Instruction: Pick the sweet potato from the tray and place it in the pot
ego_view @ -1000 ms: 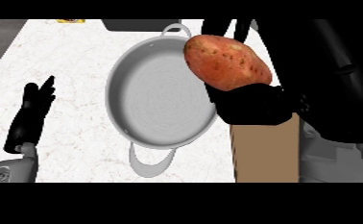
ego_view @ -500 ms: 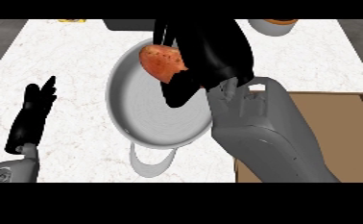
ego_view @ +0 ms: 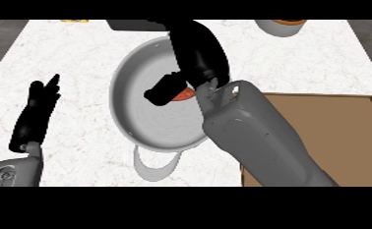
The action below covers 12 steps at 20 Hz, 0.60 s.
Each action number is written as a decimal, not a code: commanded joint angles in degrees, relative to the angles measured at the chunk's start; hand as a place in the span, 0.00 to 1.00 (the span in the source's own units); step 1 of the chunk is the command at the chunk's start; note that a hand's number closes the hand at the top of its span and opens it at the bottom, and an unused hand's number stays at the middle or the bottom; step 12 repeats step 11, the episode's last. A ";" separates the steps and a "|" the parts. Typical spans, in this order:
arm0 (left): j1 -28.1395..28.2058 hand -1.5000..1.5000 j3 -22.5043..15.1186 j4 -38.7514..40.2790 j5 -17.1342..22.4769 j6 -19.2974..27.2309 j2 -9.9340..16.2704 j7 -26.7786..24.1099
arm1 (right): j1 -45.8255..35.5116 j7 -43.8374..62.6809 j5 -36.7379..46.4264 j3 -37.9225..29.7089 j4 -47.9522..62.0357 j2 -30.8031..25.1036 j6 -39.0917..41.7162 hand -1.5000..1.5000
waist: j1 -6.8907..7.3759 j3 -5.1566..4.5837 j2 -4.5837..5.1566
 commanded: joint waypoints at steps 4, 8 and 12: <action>2.24 0.50 1.67 0.03 1.31 -1.35 1.35 -2.95 | 0.11 -6.27 -4.25 -5.19 1.79 0.07 -18.42 0.00 | 0.29 0.01 -0.01; 0.25 0.50 -0.32 0.51 -1.43 1.16 -0.79 0.46 | 5.56 -9.17 -3.38 -8.20 -2.73 0.08 -21.35 0.00 | -1.41 0.04 -0.25; 2.68 0.50 0.14 -0.88 -0.79 1.20 -1.35 -0.59 | 8.67 -11.03 -5.97 -13.44 -7.01 -3.96 -18.93 0.00 | -1.56 0.04 -0.34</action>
